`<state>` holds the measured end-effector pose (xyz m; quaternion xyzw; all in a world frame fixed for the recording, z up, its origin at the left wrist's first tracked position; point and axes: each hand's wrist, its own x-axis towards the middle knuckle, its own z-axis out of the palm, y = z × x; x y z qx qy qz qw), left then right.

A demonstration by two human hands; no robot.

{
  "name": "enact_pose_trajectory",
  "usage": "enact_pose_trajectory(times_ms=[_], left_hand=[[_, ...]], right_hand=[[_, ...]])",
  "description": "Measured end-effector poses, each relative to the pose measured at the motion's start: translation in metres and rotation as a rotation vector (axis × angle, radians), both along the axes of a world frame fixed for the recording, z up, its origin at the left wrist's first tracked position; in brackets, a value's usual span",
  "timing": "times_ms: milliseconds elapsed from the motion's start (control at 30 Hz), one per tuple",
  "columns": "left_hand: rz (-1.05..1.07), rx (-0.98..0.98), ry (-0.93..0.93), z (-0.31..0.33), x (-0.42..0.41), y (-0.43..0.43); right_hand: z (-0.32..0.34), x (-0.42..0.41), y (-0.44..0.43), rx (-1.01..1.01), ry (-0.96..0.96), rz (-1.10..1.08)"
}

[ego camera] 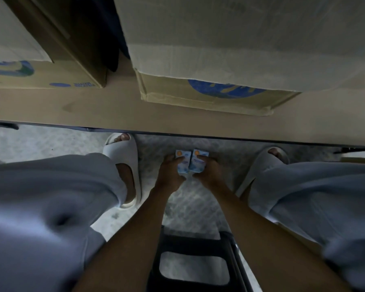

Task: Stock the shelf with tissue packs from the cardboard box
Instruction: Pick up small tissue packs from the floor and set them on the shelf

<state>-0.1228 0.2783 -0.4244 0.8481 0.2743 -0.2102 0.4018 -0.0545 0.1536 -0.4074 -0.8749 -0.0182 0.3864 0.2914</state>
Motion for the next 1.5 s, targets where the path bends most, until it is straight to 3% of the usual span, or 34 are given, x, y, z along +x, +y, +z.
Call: enact_pose_trajectory(times_ms=[100,200,333,467,600,967,1133,1300,1500], left_hand=[[0.189,-0.121,-0.034,0.004,0.003,-0.002],[0.334,-0.164,-0.067,0.008,0.004,-0.004],[0.162,0.008,-0.129,0.006,-0.001,-0.005],[0.137,0.077,-0.171,0.008,-0.001,-0.009],[0.156,0.060,-0.202,0.010,-0.003,-0.009],[0.188,0.006,-0.241,0.028,-0.009,0.003],[0.186,-0.028,-0.283,0.055,-0.015,0.010],[0.227,-0.045,-0.289,0.094,-0.021,0.014],[0.271,-0.008,-0.463,0.152,-0.038,0.019]], right_hand=[[0.000,0.000,-0.002,-0.033,-0.027,0.040],[0.000,-0.002,-0.004,0.029,-0.025,-0.073],[-0.004,-0.008,-0.004,0.053,-0.041,-0.119],[0.000,-0.013,-0.006,0.071,-0.077,-0.111],[0.011,-0.014,-0.007,0.120,-0.178,-0.060],[0.033,-0.012,-0.014,0.093,-0.237,0.087],[0.057,-0.014,-0.021,0.168,-0.228,-0.010],[0.101,-0.015,-0.021,0.165,-0.288,0.036],[0.158,-0.025,-0.020,0.331,-0.410,-0.024]])
